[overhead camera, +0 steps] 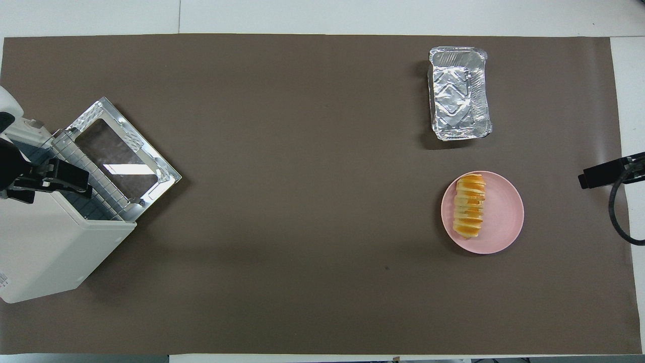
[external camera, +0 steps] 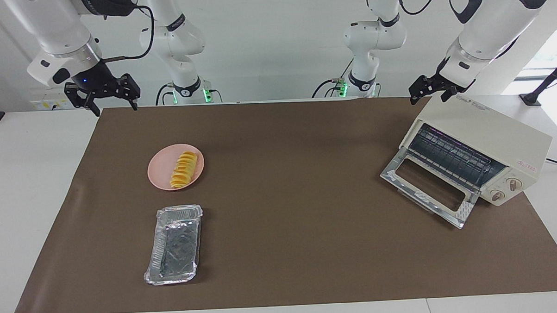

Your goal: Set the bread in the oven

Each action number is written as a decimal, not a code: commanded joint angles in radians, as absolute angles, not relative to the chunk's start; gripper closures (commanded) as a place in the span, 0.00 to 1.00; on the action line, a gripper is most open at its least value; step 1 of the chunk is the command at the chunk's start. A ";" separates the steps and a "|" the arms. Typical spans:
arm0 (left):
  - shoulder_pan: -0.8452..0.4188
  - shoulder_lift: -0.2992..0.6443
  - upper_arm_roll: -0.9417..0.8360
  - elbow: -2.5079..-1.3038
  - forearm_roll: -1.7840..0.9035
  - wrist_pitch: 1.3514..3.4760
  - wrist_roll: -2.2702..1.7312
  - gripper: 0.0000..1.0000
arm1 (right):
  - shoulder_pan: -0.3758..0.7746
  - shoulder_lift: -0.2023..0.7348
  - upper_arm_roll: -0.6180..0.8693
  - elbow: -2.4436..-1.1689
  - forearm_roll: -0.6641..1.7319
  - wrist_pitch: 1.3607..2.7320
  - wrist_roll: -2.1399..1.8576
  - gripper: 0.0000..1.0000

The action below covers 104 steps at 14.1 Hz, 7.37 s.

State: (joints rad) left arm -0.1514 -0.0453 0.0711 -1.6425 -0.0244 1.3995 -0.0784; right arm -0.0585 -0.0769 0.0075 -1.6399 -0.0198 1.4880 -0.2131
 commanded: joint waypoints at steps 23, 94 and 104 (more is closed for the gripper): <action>-0.143 -0.058 0.066 -1.647 -0.026 1.387 -0.078 0.00 | 0.106 -0.086 0.025 -2.309 -0.011 2.221 0.098 0.00; -0.143 -0.058 0.066 -1.646 -0.026 1.387 -0.078 0.00 | -0.011 0.654 0.021 -1.348 -0.023 2.142 -0.282 0.00; -0.143 -0.058 0.066 -1.647 -0.026 1.387 -0.078 0.00 | -0.011 0.621 0.017 -1.514 -0.026 2.316 -0.299 1.00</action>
